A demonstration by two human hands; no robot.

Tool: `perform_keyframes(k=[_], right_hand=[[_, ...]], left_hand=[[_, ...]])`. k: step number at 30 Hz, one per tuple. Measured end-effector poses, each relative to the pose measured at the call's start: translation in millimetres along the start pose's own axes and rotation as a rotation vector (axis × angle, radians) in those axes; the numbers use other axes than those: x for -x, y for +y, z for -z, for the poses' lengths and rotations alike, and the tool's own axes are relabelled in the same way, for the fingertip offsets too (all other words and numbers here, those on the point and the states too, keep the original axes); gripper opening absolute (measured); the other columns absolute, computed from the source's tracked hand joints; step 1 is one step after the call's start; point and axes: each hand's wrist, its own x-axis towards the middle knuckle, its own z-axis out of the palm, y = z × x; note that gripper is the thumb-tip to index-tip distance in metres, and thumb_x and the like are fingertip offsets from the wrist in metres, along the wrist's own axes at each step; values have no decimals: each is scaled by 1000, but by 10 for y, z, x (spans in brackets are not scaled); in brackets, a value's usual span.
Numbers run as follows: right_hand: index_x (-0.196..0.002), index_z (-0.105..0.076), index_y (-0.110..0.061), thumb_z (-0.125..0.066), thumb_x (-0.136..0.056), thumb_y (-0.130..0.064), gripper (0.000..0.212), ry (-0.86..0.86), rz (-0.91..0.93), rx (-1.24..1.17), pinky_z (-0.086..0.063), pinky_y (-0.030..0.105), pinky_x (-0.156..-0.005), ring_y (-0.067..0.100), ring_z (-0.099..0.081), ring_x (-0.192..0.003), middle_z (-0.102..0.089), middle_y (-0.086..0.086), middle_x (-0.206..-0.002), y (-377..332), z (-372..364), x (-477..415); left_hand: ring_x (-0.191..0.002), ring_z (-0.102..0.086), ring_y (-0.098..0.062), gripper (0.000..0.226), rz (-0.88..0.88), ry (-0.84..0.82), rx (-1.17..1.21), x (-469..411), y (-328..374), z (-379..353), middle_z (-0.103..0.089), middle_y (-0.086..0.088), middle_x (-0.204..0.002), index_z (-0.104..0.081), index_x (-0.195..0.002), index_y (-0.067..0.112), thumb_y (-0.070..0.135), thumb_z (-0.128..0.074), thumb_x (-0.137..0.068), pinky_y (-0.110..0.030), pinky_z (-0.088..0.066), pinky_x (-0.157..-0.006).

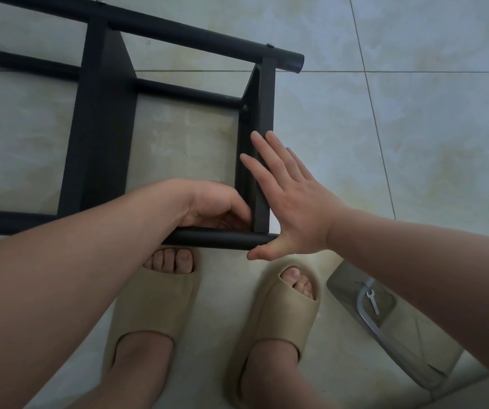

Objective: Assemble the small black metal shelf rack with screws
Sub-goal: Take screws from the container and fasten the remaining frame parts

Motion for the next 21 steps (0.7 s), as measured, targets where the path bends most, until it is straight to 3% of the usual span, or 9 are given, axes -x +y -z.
perform_keyframes(k=[5, 10, 15, 21], right_hand=[[-161, -7, -6, -45, -66, -96, 136, 12, 4, -6, -10, 58, -124, 32, 18, -154, 11, 16, -168, 3, -13, 0], [-161, -8, -5, -45, -66, -95, 136, 6, -1, -11, -9, 58, -124, 32, 19, -154, 12, 16, -168, 3, -6, -1], [-161, -7, -6, -45, -66, -96, 136, -2, -2, -7, -8, 57, -125, 31, 20, -154, 13, 16, -168, -1, -4, -3], [-161, -7, -6, -46, -66, -95, 137, -1, -1, -7, -9, 58, -124, 32, 20, -154, 13, 16, -168, 2, -7, -6]], left_hand=[[-70, -70, -20, 19, -57, 55, -27, -10, -5, -22, -73, -11, -79, -73, -81, 7, -1, -59, -90, -27, -55, -67], [-63, -68, -15, 39, -44, -4, -8, 4, -16, 26, -71, -6, -71, -77, -64, 12, -3, -54, -91, -22, -53, -60], [-79, -69, -25, 14, -45, 39, -44, -8, -3, -9, -73, -14, -86, -74, -89, 3, 3, -60, -89, -33, -55, -80], [-67, -70, -19, 23, -82, 42, -34, -14, -28, 25, -72, -11, -75, -74, -77, 7, -4, -59, -89, -27, -54, -66]])
